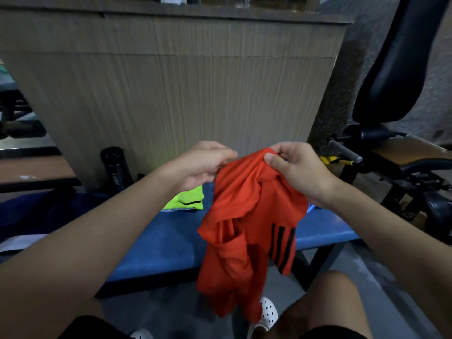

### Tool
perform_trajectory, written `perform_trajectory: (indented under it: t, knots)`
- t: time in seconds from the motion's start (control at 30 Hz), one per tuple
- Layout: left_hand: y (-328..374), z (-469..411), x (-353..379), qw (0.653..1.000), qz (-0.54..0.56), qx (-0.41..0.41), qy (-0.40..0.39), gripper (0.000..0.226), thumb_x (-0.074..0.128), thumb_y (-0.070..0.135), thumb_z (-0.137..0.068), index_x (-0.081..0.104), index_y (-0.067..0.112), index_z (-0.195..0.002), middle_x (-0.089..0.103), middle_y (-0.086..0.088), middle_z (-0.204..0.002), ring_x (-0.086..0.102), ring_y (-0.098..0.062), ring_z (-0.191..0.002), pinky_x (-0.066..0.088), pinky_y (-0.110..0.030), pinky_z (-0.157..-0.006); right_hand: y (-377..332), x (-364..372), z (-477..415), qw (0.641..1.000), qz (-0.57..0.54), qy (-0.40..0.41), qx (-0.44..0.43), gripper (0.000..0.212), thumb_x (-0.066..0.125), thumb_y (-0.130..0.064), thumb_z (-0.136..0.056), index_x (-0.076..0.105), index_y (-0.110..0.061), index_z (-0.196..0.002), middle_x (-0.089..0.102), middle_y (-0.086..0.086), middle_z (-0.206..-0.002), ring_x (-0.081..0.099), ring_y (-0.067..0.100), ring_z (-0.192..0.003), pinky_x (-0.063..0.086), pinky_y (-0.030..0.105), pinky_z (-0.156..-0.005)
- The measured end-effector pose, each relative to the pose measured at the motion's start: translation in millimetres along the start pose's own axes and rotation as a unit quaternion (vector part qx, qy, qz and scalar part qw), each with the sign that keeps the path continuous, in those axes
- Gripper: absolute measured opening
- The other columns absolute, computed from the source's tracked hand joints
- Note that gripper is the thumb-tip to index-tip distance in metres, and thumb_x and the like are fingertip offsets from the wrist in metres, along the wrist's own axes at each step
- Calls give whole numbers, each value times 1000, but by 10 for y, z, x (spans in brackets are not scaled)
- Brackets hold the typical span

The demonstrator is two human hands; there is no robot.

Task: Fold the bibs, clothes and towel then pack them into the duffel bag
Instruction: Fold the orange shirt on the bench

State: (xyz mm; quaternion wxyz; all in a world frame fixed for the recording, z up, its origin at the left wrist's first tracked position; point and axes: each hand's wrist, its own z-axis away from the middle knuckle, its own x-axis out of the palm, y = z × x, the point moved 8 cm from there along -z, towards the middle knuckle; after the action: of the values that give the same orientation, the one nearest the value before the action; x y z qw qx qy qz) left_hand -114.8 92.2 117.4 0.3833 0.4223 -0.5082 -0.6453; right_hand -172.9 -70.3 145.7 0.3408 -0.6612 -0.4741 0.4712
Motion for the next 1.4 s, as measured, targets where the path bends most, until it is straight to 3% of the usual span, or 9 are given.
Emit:
perform_trajectory:
  t: [0.1, 0.23, 0.4, 0.53, 0.67, 0.73, 0.83, 1.07, 1.4]
  knots:
    - [-12, 168, 185, 992, -54, 58, -97, 33, 77, 27, -84, 61, 25, -112, 68, -2, -109, 64, -15, -99, 48, -33, -88, 4, -38, -35, 999, -28, 24, 16, 15, 56, -4, -97, 66, -6, -85, 67, 15, -81, 59, 21, -74, 49, 35, -72]
    - [-87, 230, 304, 984, -75, 125, -105, 46, 83, 8, -77, 60, 18, -116, 69, -6, -107, 66, -16, -94, 54, -34, -93, 43, -46, -40, 998, -48, 43, 28, 16, 55, -4, -97, 66, -5, -85, 67, 12, -77, 61, 16, -71, 52, 28, -69]
    - [-184, 233, 350, 980, -111, 146, -76, 26, 80, 2, -79, 63, 9, -98, 69, -7, -89, 60, -14, -73, 53, -27, -73, 124, -130, -52, 993, -83, 74, 45, 21, 56, -4, -97, 66, -8, -79, 68, 1, -65, 62, 8, -59, 52, 21, -60]
    - [-129, 168, 266, 986, -51, 153, -30, 18, 70, -1, -87, 66, 9, -101, 72, -10, -90, 66, -15, -80, 56, -27, -79, 187, -228, -64, 990, -91, 93, 59, 21, 57, -6, -97, 67, -10, -78, 69, 1, -65, 62, 12, -61, 52, 25, -61]
    - [65, 138, 163, 983, -8, 180, 14, 19, 69, 3, -90, 64, 12, -106, 70, -8, -80, 63, -17, -74, 50, -27, -69, 339, -345, -81, 989, 29, 106, 102, 18, 60, -12, -96, 66, -13, -79, 66, 2, -68, 57, 11, -61, 48, 24, -57]
    - [175, 143, 163, 981, -6, 195, 19, 17, 69, 4, -90, 62, 14, -101, 69, -7, -75, 60, -20, -70, 47, -29, -65, 237, -313, -83, 988, 112, 88, 56, 7, 64, -17, -94, 66, -11, -90, 64, 0, -76, 56, 9, -68, 48, 20, -64]
    - [282, 153, 223, 979, 12, 204, 11, 19, 68, 5, -91, 53, 15, -97, 69, -11, -76, 59, -21, -67, 45, -28, -58, 43, -67, -7, 998, 49, -26, -13, 26, 73, -12, -84, 66, -6, -109, 69, 6, -97, 62, 8, -88, 49, 15, -83]
    - [257, 152, 222, 981, 44, 184, -27, 30, 72, 9, -88, 45, 15, -100, 72, -7, -75, 61, -23, -69, 44, -38, -69, -58, 63, 4, 997, 26, -52, -53, 2, 63, 0, -91, 64, 0, -92, 66, 17, -87, 59, 19, -80, 50, 34, -78]
    - [-143, 238, -25, 978, -96, 165, -82, 12, 57, 8, -99, 67, 4, -94, 71, -5, -82, 63, -8, -73, 49, -20, -70, -15, 41, -48, 999, -23, -27, -26, 10, 61, -2, -93, 61, -8, -84, 64, 6, -75, 57, 13, -71, 46, 27, -68]
